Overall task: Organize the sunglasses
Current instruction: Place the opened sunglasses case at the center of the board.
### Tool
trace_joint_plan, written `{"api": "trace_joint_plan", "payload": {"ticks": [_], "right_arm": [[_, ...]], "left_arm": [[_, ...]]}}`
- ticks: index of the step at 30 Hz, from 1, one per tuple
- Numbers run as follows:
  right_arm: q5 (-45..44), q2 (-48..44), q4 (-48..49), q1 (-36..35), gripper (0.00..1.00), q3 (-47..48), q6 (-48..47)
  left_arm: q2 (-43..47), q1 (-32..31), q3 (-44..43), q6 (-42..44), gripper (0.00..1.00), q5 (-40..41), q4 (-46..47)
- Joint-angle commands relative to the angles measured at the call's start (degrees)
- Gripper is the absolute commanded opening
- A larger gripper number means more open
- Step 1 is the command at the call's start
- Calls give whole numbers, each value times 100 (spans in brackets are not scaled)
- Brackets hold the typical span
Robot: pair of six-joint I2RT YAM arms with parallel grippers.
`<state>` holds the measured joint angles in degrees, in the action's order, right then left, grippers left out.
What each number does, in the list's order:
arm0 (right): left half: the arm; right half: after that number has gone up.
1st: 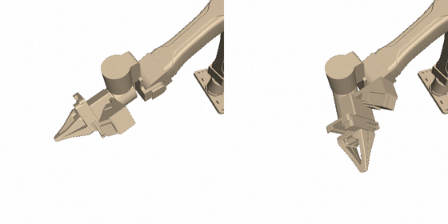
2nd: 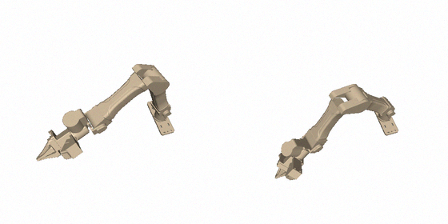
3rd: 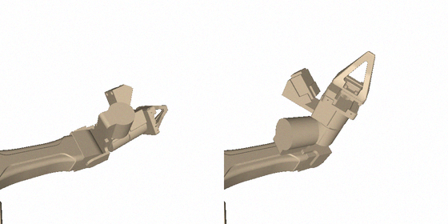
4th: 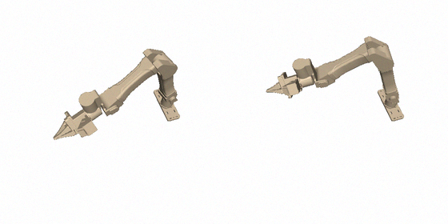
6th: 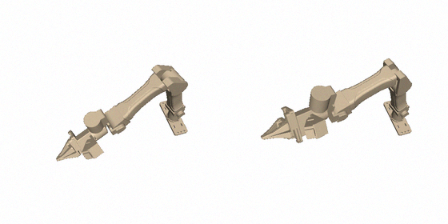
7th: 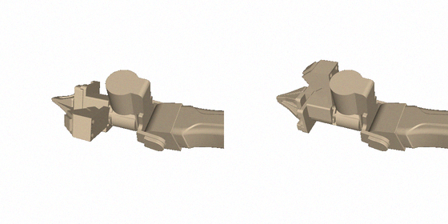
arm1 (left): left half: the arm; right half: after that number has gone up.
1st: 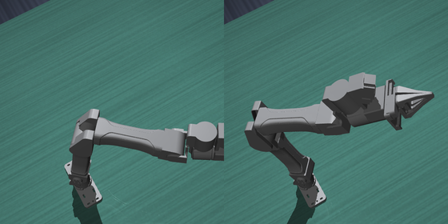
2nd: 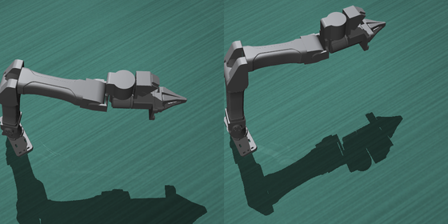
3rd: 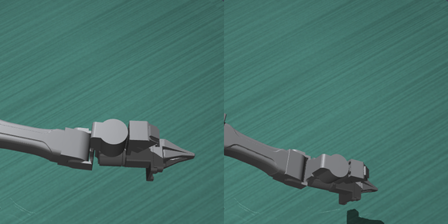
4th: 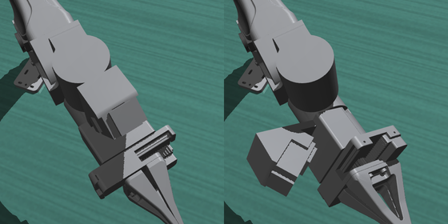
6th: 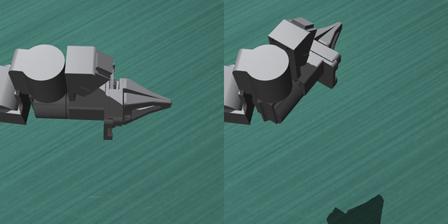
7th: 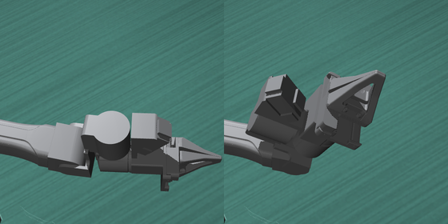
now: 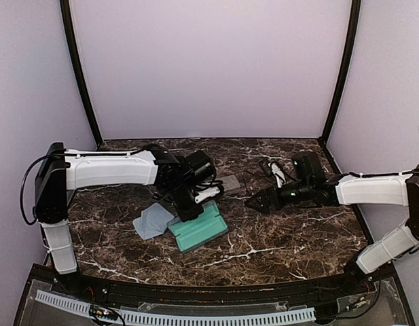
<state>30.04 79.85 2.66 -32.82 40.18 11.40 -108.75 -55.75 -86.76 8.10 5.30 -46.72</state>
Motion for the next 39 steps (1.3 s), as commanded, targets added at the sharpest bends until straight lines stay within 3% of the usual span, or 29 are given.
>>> {"api": "trace_joint_plan", "payload": {"ticks": [1, 10, 22, 28, 30, 33, 39], "right_arm": [[-774, -233, -193, 77, 100, -53, 186], [-798, -88, -136, 153, 100, -175, 248], [-1248, -276, -268, 162, 100, -122, 299], [-2572, -356, -840, 162, 100, 171, 610], [-2979, -335, -1056, 165, 100, 299, 701], [-3395, -350, -1185, 163, 100, 390, 848], [-3547, -560, -1195, 170, 100, 410, 853]], "left_arm": [[-284, -178, -685, 144, 17, 492, -783], [-1052, -439, -1605, 129, 25, 1017, -1522], [-1021, -463, -1711, 22, 53, 1108, -1432], [-493, -457, -1425, -13, 66, 1076, -880], [-240, -455, -1205, -66, 75, 1325, -602], [193, -419, -732, -274, 97, 1738, -88], [1119, 269, 58, -1185, 97, 744, 511]]}}
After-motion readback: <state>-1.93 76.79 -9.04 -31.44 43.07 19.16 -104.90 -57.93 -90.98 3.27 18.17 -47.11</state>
